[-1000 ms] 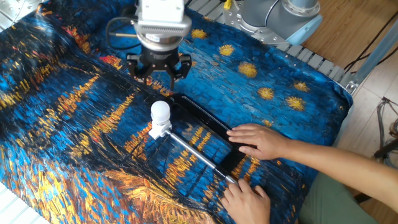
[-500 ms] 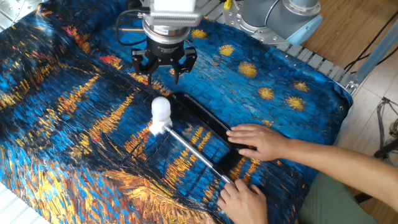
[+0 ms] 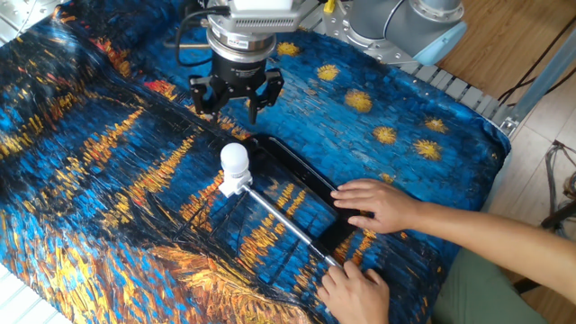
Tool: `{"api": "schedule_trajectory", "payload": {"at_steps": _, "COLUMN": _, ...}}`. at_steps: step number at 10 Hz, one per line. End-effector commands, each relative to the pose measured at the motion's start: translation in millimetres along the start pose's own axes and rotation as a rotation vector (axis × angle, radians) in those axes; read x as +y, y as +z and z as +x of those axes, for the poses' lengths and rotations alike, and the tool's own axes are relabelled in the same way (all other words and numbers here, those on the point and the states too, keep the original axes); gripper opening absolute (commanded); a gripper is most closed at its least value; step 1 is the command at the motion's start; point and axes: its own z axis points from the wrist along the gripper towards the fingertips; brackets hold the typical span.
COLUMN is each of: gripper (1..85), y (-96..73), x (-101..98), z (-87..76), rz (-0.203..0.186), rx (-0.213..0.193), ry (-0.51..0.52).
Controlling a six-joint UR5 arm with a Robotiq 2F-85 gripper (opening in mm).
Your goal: Install the light bulb by rotating it
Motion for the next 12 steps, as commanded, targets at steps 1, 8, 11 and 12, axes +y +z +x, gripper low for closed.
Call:
{"api": "schedule_trajectory", "payload": {"at_steps": 1, "gripper": 58.7, "y": -1.7, "x": 11.6, "z": -7.7, "rz": -0.045, "rx": -0.033, "ry": -0.052}}
{"api": "schedule_trajectory", "payload": {"at_steps": 8, "gripper": 59.3, "y": -1.6, "x": 9.5, "z": -6.8, "rz": -0.037, "rx": -0.029, "ry": -0.052}}
{"api": "schedule_trajectory", "payload": {"at_steps": 11, "gripper": 61.3, "y": -1.5, "x": -1.4, "z": -10.0, "rz": 0.005, "rx": -0.041, "ry": -0.056}}
{"api": "schedule_trajectory", "payload": {"at_steps": 12, "gripper": 61.7, "y": -1.6, "x": -2.4, "z": -10.7, "rz": 0.009, "rx": -0.043, "ry": -0.056}}
